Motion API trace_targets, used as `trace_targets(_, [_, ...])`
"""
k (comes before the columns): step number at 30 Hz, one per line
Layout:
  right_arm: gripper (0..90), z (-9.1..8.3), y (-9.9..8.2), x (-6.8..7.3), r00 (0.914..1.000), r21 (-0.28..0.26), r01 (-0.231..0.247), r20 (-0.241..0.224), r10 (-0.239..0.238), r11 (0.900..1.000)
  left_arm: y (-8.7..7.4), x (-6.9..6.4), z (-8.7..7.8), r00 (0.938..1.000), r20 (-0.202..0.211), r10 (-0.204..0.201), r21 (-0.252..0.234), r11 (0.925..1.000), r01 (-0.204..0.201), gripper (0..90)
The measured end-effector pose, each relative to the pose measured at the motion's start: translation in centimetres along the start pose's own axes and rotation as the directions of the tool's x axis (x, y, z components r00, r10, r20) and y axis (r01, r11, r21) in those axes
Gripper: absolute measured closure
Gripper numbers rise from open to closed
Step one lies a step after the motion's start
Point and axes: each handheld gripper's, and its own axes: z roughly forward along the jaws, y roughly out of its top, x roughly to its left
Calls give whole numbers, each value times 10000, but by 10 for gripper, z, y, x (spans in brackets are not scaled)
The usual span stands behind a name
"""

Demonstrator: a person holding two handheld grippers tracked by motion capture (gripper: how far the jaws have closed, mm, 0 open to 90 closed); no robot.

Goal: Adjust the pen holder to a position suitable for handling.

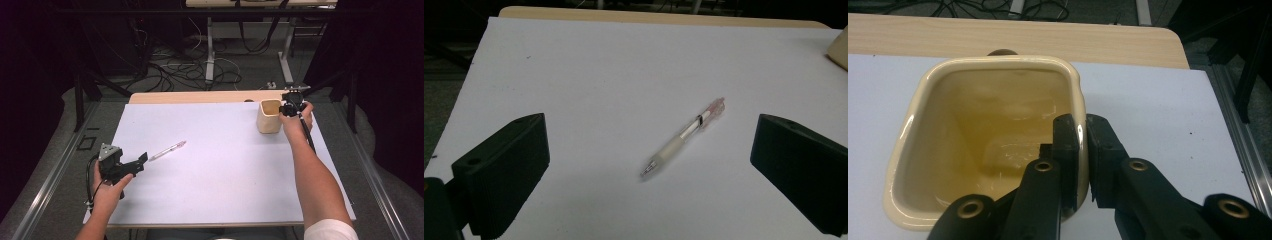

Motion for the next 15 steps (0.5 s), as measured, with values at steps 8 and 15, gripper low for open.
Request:
trace_targets(8, [840,-2,-1,3,9990,-12,-409,205,409,9992,0,0,0,10000,6,16,68,10000,-16,23])
trace_targets(15, [838,-5,-2,6,9974,-48,-645,333,646,9979,0,0,1,10000,-7,-12,72,10000,12,23])
